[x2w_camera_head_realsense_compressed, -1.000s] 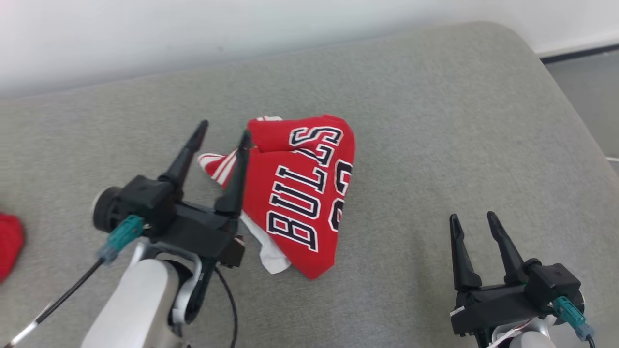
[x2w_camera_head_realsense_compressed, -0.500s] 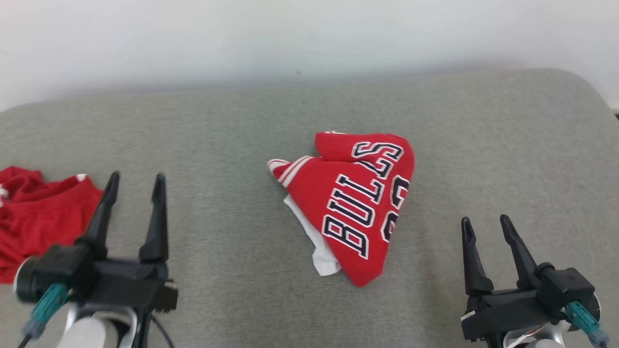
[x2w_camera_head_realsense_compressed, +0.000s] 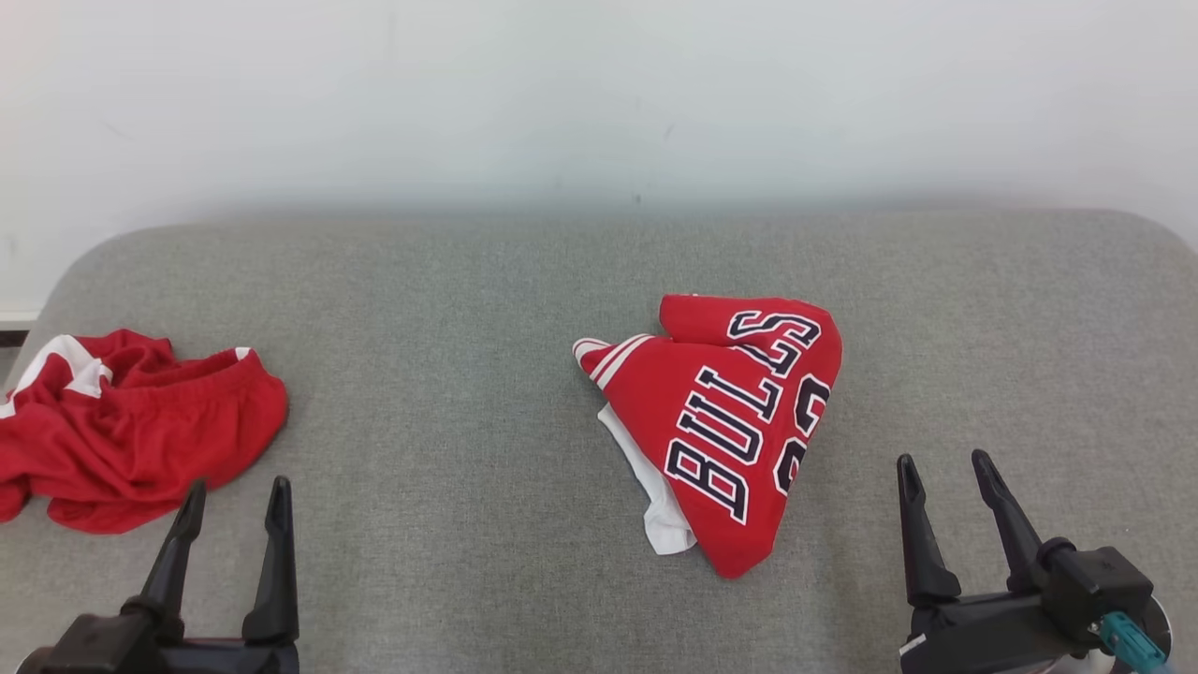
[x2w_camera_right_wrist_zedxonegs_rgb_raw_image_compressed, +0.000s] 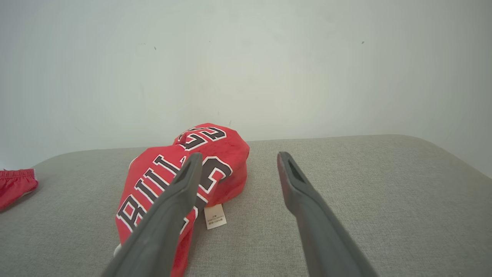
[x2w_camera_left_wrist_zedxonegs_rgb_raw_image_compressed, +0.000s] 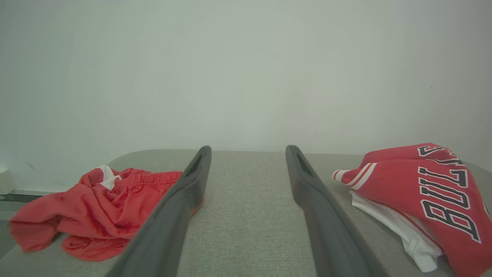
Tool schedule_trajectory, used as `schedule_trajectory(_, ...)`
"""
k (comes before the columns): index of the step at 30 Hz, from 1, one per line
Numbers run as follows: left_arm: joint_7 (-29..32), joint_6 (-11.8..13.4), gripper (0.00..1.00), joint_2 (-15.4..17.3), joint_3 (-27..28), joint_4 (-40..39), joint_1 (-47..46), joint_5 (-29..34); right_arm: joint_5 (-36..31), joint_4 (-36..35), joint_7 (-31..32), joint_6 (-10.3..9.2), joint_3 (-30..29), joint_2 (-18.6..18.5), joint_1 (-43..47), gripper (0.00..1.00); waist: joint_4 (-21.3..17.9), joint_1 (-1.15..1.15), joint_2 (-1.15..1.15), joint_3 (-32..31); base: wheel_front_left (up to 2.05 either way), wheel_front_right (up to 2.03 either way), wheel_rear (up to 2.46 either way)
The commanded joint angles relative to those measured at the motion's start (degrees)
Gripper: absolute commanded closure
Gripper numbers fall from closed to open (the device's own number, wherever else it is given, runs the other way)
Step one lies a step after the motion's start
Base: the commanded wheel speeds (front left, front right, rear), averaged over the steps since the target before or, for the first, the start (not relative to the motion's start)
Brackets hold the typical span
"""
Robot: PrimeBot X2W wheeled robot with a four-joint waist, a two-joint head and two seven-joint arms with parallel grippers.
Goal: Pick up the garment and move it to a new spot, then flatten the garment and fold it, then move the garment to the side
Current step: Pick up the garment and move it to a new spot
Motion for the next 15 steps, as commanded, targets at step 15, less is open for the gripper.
schedule_trajectory(15, -0.6, -1.3, 0.00, -0.7, 1.0, -0.4, 6.8, 0.1, 0.3, -1.4, 1.1, -0.12, 0.2, -0.1, 4.2, 0.00, -1.6, 0.01, 0.00, -1.9, 0.00, 0.00, 0.00)
